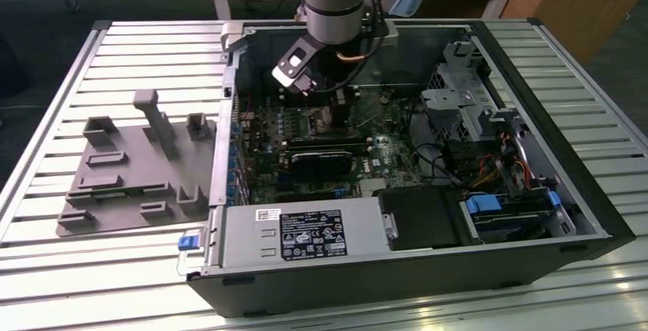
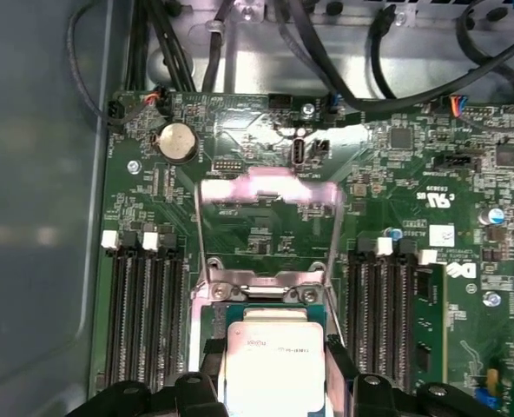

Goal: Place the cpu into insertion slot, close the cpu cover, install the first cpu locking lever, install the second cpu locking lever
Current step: 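Place the cpu into insertion slot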

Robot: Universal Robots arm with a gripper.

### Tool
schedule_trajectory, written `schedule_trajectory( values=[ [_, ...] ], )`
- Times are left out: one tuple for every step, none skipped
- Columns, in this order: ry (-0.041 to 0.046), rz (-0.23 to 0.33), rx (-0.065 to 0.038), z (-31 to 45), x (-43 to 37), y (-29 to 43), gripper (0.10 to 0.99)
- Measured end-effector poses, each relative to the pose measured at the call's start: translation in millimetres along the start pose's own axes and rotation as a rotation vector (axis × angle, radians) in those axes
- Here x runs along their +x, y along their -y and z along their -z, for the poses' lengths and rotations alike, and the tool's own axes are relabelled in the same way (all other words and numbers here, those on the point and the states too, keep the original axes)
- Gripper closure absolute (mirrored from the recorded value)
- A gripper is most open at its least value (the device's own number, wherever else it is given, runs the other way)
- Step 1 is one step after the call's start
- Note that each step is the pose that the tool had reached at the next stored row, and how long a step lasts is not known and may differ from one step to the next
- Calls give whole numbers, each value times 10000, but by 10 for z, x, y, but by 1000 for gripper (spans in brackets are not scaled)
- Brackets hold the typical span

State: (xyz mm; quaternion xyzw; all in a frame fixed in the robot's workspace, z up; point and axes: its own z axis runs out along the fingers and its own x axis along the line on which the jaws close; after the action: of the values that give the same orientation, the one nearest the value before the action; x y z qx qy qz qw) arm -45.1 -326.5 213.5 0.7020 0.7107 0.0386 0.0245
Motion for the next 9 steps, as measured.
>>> schedule_trajectory(
  values=[
    [1,-11,0,-6,9,5,549],
    [1,-26,-1,-13,15,13,549],
    [2,-46,-2,-21,19,23,549],
    [5,-67,-2,-28,26,35,549],
    [8,-86,-2,-36,31,46,549],
    [10,-109,-2,-45,36,58,549],
    [13,-141,-2,-55,39,67,549],
    [17,-189,-3,-64,40,73,549],
    [22,-241,-4,-74,41,78,549]
  ],
)
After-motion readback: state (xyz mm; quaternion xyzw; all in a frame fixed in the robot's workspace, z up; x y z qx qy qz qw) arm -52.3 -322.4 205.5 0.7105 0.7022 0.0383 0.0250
